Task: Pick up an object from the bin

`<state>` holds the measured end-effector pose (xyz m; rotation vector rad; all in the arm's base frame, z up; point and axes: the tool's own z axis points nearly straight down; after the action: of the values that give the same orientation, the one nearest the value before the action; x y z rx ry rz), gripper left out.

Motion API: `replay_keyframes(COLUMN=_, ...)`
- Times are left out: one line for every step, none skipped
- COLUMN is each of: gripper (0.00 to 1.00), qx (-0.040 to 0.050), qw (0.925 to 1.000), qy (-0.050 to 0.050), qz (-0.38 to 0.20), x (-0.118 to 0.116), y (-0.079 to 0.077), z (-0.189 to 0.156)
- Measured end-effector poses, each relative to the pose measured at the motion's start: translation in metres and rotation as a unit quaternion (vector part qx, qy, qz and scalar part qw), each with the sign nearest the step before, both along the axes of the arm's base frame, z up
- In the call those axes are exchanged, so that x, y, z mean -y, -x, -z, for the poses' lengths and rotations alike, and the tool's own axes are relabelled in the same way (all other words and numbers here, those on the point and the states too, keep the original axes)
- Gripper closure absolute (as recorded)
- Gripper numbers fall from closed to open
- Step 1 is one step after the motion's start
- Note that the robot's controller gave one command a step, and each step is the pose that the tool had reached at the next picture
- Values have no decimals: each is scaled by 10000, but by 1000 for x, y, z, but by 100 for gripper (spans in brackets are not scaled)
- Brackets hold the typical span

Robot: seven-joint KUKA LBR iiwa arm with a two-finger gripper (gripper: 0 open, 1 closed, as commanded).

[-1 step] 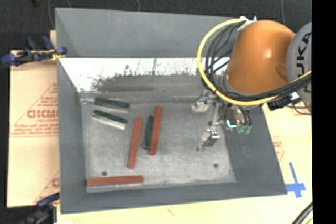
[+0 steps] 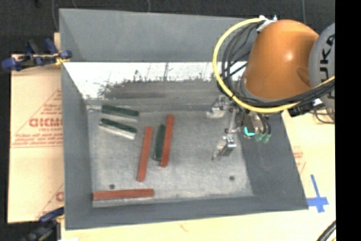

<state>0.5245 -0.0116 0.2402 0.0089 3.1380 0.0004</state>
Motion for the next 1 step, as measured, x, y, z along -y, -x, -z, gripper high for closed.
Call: replay_keyframes(gripper=0, qx=35, qw=9993, qy=14, qz=-369, x=-17, y=-14, z=26)
